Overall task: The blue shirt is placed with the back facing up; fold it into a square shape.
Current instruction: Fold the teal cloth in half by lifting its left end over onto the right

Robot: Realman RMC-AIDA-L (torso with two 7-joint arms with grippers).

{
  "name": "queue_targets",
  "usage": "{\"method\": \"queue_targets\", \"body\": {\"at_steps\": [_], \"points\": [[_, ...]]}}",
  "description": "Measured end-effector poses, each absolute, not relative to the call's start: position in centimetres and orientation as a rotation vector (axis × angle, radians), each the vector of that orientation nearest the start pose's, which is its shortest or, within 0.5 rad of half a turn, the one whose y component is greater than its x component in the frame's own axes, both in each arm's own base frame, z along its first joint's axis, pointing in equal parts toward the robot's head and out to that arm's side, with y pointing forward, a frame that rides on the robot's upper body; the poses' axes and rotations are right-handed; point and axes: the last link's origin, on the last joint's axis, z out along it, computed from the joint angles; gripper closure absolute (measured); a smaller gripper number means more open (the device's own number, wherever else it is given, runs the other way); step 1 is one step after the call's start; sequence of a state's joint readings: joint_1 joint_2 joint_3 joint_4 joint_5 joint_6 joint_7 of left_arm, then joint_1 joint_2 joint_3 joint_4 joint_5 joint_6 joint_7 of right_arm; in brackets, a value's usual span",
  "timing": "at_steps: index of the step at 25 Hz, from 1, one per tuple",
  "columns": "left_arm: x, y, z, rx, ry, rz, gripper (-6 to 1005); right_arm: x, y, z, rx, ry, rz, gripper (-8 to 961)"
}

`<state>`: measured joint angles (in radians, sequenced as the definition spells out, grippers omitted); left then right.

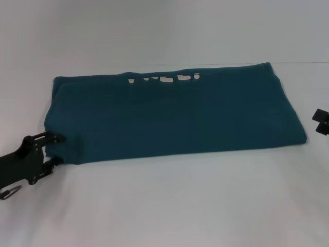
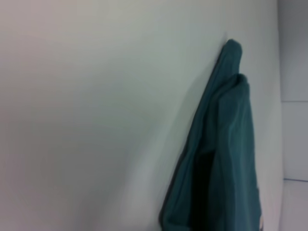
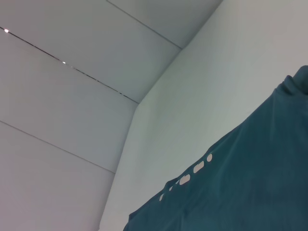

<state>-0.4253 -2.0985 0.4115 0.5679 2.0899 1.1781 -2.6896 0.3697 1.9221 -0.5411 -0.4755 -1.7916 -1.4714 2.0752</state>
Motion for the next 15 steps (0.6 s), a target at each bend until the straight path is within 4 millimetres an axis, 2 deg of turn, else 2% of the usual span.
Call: {"method": "queue_targets", "body": {"at_steps": [4, 8, 11, 15], "points": [[-35.9, 32.4, 1.0, 1.51, 2.856, 1.212, 366, 35.2, 30.6, 7.1, -1.91, 1.75, 1.088, 270], [-35.1, 33.0, 1.7, 1.564, 2.797, 1.25, 366, 35.2, 30.6, 7.2, -1.911, 1.75, 1.087, 270], [-35.1, 32.4, 2.8, 1.568, 2.741, 1.32, 366, 35.2, 30.6, 7.2, -1.91, 1.75, 1.088, 271], [-36.4, 31.0, 3.1, 1.513, 2.8, 1.289, 366, 35.2, 30.6, 7.2, -1.906, 1.749, 1.087, 271]]}}
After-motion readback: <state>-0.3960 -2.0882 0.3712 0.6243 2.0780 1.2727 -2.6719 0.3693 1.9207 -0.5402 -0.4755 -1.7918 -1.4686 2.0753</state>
